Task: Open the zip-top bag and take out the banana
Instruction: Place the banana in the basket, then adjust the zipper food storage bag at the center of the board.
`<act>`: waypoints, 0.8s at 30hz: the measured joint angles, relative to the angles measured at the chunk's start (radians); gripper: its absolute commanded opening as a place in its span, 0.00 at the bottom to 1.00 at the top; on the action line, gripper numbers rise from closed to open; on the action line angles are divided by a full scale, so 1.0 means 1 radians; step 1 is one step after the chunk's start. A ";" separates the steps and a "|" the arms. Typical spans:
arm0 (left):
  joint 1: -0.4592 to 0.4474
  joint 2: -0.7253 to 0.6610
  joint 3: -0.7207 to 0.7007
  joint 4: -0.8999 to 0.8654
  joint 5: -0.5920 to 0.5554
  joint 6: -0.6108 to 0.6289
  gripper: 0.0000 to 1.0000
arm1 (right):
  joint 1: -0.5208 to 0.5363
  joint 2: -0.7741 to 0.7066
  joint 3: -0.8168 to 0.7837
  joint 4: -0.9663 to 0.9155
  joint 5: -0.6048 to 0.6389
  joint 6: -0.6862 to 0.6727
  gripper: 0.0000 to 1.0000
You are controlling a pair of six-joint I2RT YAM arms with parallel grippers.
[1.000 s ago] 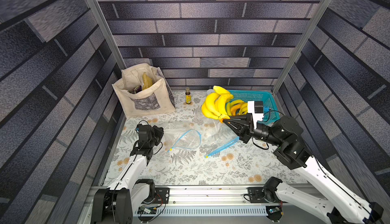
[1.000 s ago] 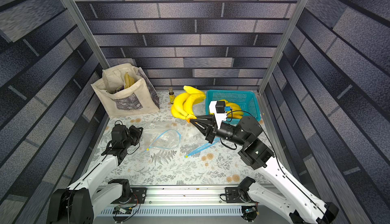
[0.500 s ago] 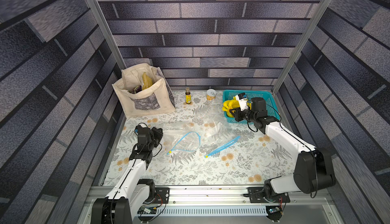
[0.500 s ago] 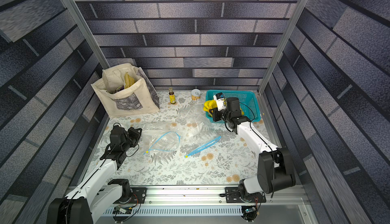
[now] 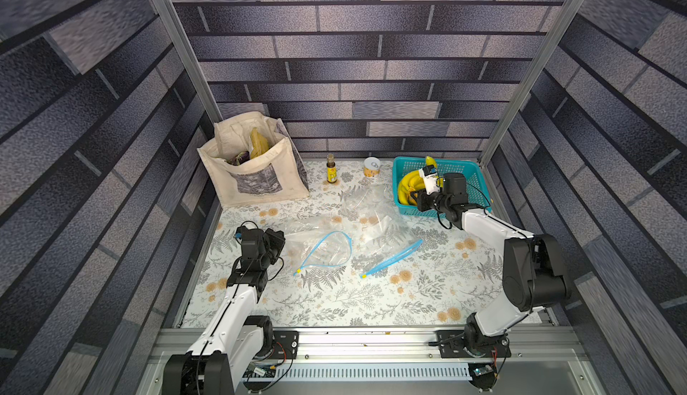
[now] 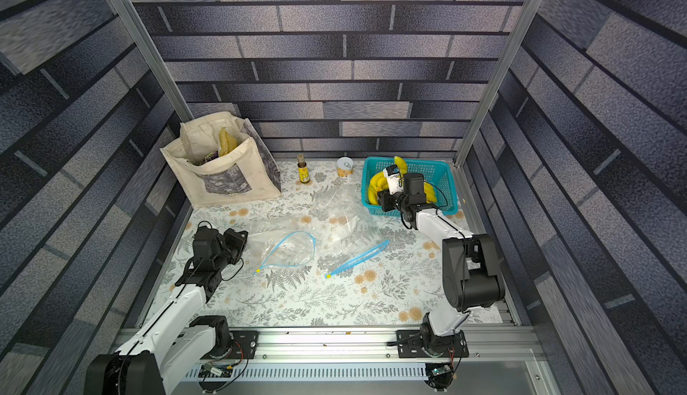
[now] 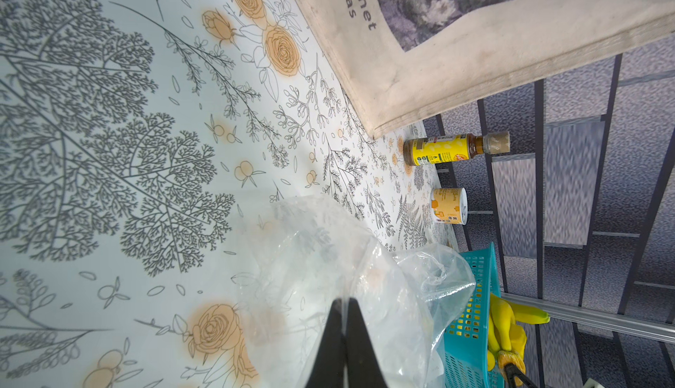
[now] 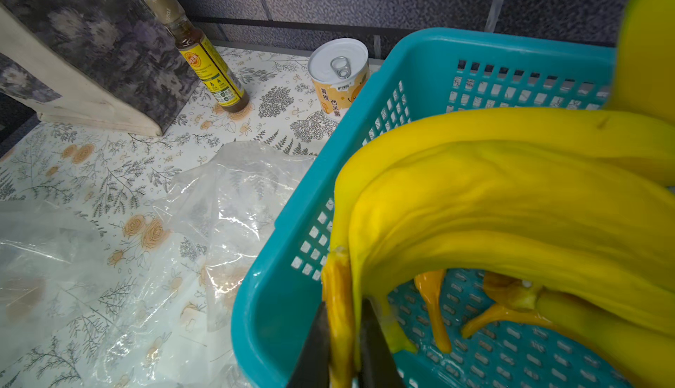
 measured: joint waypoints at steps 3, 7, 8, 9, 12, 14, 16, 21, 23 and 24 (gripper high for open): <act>0.005 -0.002 -0.001 -0.001 0.001 0.001 0.00 | -0.002 0.001 0.011 -0.001 -0.001 0.008 0.36; 0.006 -0.006 -0.003 0.000 0.001 0.004 0.00 | -0.004 -0.016 0.011 -0.030 -0.007 0.031 0.69; 0.006 -0.011 -0.008 0.003 0.001 0.004 0.00 | -0.005 -0.029 0.010 -0.037 -0.010 0.040 0.72; 0.006 -0.019 -0.016 0.008 0.001 0.005 0.00 | -0.006 -0.049 0.007 -0.049 -0.013 0.049 0.75; 0.006 -0.037 -0.048 0.029 0.000 0.007 0.00 | -0.005 -0.140 -0.016 -0.077 -0.016 0.079 0.89; 0.005 -0.045 -0.079 0.057 -0.005 0.006 0.00 | -0.005 -0.212 -0.031 -0.097 -0.013 0.093 0.96; -0.008 -0.052 -0.117 0.083 -0.034 0.004 0.00 | -0.005 -0.286 -0.052 -0.106 -0.003 0.101 1.00; -0.107 -0.045 -0.171 0.135 -0.177 0.003 0.00 | 0.003 -0.440 -0.174 -0.103 0.074 0.103 1.00; -0.143 -0.011 -0.166 0.169 -0.233 0.014 0.00 | 0.011 -0.504 -0.266 -0.079 0.119 0.107 1.00; -0.158 0.017 -0.158 0.183 -0.256 0.026 0.00 | 0.018 -0.542 -0.326 -0.052 0.151 0.108 1.00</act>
